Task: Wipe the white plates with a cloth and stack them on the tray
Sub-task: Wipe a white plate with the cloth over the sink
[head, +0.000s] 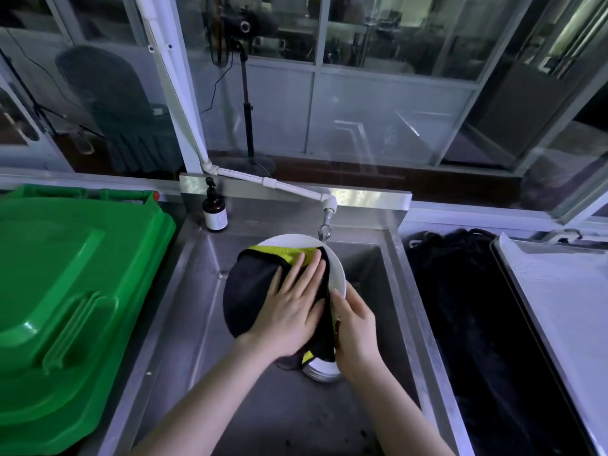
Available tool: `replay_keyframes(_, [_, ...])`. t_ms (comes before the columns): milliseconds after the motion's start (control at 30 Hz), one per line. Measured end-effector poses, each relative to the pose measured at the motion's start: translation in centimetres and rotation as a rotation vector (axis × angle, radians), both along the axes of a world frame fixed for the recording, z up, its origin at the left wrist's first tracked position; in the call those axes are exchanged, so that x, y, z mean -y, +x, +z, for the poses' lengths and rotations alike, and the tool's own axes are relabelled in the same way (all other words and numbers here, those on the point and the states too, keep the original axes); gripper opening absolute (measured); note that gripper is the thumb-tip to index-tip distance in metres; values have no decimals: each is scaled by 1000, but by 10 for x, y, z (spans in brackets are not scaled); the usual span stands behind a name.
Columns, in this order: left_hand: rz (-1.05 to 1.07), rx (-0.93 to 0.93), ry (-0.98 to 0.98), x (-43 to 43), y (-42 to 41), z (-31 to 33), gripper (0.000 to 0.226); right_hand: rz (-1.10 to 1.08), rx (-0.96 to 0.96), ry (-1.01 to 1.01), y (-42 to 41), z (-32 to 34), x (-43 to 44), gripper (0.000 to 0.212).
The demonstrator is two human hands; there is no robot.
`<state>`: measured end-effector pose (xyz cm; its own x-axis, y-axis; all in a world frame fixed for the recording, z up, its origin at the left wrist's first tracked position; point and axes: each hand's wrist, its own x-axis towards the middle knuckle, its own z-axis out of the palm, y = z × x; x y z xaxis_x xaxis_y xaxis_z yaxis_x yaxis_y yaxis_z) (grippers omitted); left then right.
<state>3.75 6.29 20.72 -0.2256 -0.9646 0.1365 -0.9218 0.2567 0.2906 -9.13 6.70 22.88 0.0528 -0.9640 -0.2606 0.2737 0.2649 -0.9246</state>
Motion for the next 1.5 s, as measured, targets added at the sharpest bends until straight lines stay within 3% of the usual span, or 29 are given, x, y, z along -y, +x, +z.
replay_keyframes(233, [158,126,61,18,39,5,65,-3,-17,10,-27,13,10,27])
replay_keyframes(400, [28,7,75,-43,-6,-5,71,-97,13,33,-38,12,16,26])
replay_keyframes(533, [39,-11,-25,-45,-31,3,67,17,13,-5,-32,8,5,27])
replay_keyframes(700, [33,69,-65,11,-4,27,71,132,52,-37,-30,7,-6,29])
replay_keyframes(800, [80,97,-174,40,18,46,61,219,-93,-82,-41,14,-12,29])
replay_keyframes(867, [178,-31,-120,49,35,50,51,230,-202,-178,-51,22,-7,31])
replay_keyframes(933, [283,-288,51,49,46,50,42,226,-265,-293,-61,32,0,27])
replay_keyframes(1033, [280,-499,89,39,48,47,52,224,-357,-388,-71,44,11,30])
replay_keyframes(1133, [179,-596,33,31,38,56,56,246,-483,-429,-72,50,19,27])
replay_keyframes(1333, [52,-555,111,32,32,68,58,390,-769,-581,-56,55,32,14])
replay_keyframes(1400, [122,-635,65,29,33,63,52,365,-838,-602,-55,60,38,17])
replay_keyframes(1500, [441,-886,-50,16,29,43,41,191,-686,-596,-60,60,38,23])
